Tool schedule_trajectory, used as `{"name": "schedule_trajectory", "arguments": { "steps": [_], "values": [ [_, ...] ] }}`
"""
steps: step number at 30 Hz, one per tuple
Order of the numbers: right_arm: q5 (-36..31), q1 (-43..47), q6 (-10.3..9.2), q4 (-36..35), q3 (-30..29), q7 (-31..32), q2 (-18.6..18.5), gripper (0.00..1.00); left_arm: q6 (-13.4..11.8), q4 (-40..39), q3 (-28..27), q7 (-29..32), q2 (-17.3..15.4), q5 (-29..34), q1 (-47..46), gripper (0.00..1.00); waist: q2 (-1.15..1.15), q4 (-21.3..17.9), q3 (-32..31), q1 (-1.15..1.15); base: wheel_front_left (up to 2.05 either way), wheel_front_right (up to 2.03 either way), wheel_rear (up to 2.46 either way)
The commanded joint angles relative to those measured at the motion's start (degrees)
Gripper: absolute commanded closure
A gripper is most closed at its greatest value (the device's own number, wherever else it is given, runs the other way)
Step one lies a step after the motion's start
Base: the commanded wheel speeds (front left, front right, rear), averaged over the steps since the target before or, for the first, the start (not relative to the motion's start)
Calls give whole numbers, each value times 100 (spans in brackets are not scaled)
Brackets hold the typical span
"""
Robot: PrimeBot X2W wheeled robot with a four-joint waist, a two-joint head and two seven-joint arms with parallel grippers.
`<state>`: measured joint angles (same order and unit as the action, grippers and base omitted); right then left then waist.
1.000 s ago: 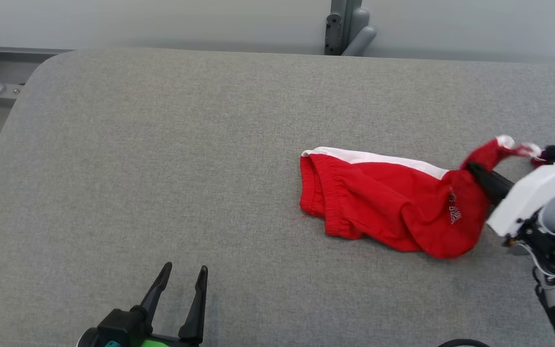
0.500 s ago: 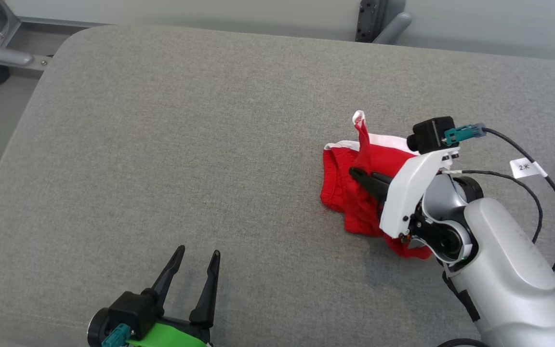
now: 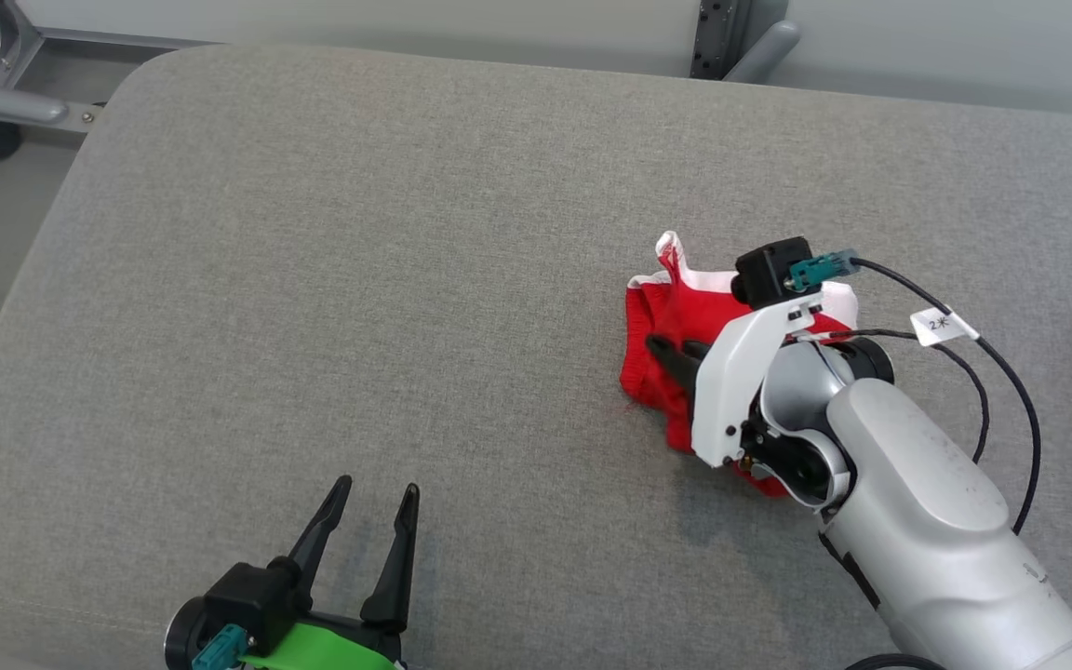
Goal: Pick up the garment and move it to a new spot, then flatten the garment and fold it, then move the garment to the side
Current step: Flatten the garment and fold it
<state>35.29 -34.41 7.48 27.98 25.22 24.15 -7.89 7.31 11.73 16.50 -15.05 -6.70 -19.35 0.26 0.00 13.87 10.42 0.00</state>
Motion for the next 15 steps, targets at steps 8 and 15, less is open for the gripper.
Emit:
{"name": "schedule_trajectory", "arguments": {
  "steps": [8, 15],
  "values": [
    [56, -151, 1, 47, 454, -448, -150, 0, 24, 18, -85, -15, -43, -8, 36, 0, 0, -151, -136, 0, 0, 0, 0],
    [-50, 141, 0, -824, 650, -1183, -743, 0, 23, -38, -209, -15, -51, -73, 274, 0, 0, -312, -370, 0, 0, 0, 0]
  ]
}}
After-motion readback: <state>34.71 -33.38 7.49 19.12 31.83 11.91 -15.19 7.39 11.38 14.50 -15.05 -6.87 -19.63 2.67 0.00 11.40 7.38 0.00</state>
